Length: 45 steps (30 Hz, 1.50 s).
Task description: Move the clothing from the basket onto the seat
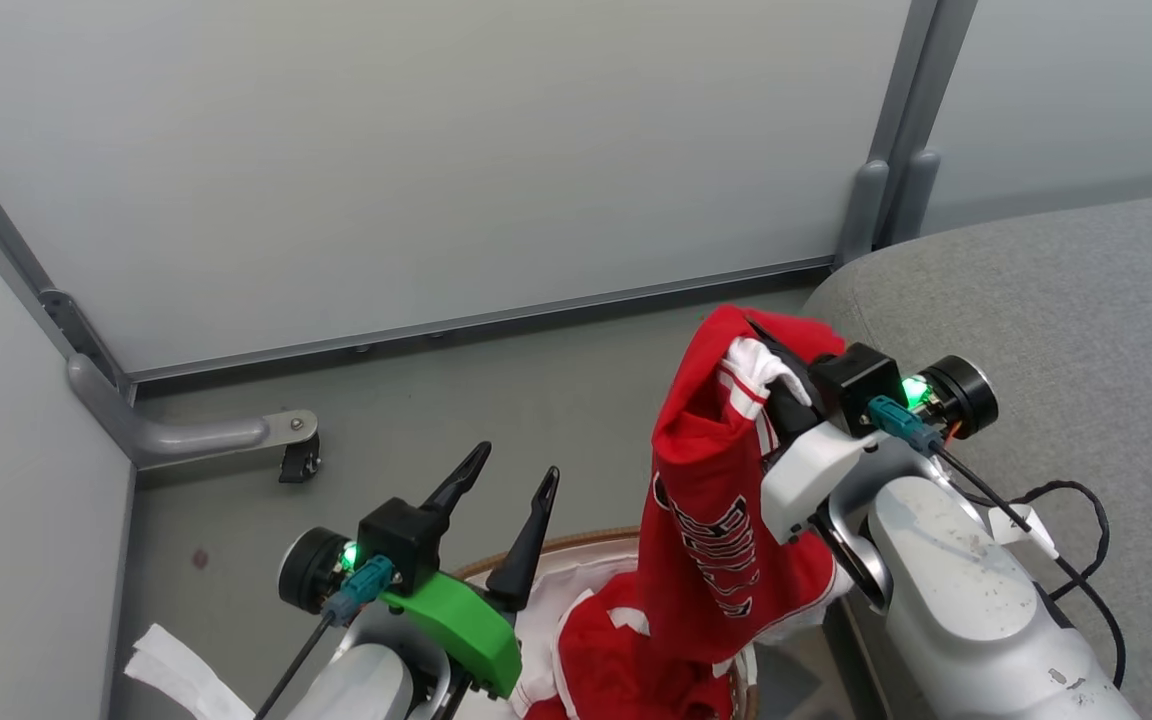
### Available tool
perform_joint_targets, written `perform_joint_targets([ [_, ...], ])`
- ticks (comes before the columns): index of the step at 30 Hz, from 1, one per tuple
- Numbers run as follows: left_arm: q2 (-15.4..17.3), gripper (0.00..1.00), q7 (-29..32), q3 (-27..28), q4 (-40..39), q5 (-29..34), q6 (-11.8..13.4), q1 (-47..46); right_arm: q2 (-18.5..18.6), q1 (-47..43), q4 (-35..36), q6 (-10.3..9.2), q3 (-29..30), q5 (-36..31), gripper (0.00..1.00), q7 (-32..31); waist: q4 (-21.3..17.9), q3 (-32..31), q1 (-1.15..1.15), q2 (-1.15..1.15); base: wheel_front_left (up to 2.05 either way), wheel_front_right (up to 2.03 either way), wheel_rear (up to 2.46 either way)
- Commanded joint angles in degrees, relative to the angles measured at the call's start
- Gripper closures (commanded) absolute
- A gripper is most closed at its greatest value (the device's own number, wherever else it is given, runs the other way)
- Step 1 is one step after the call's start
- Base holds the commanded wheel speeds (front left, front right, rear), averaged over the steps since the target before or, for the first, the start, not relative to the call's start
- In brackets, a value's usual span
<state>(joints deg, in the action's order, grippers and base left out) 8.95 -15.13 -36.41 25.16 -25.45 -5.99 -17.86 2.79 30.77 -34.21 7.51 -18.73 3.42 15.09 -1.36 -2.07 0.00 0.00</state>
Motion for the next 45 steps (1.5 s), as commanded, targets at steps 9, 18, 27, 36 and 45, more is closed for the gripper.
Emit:
perform_joint_targets([
  [9, -2.5, 0.00, 0.0, 5.0, -0.4, 4.1, -1.1, 4.3, 0.2, -0.3, 0.2, -0.04, 1.9, -1.3, 1.00, 0.1, -3.5, 0.9, 0.00, 0.00, 0.00, 0.00, 0.00],
  [18, -4.5, 0.00, 0.0, 6.4, -1.7, 7.0, -1.5, 5.6, 1.1, 0.3, 0.2, -0.05, 5.2, -3.7, 1.00, 0.1, -12.9, 2.1, 0.00, 0.00, 0.00, 0.00, 0.00],
  [27, -5.3, 0.00, 0.0, 4.1, -3.5, 7.2, -1.6, 4.2, 2.6, -0.2, 1.2, -0.05, 9.7, -4.5, 1.00, 0.1, -20.9, 3.9, 0.00, 0.00, 0.00, 0.00, 0.00],
  [36, -5.2, 0.00, 0.0, 2.1, -4.5, 7.5, -1.6, 3.3, 2.9, -0.6, 2.5, -0.05, 13.8, -4.6, 1.00, 0.1, -21.9, 6.3, 0.00, 0.00, 0.00, 0.00, 0.00],
  [45, -3.9, 0.00, 0.0, 1.5, -5.1, 7.8, -1.6, 0.1, 4.5, 8.3, 4.1, -0.06, 18.2, -5.4, 1.00, 0.1, -18.2, 13.7, 0.00, 0.00, 0.00, 0.00, 0.00],
])
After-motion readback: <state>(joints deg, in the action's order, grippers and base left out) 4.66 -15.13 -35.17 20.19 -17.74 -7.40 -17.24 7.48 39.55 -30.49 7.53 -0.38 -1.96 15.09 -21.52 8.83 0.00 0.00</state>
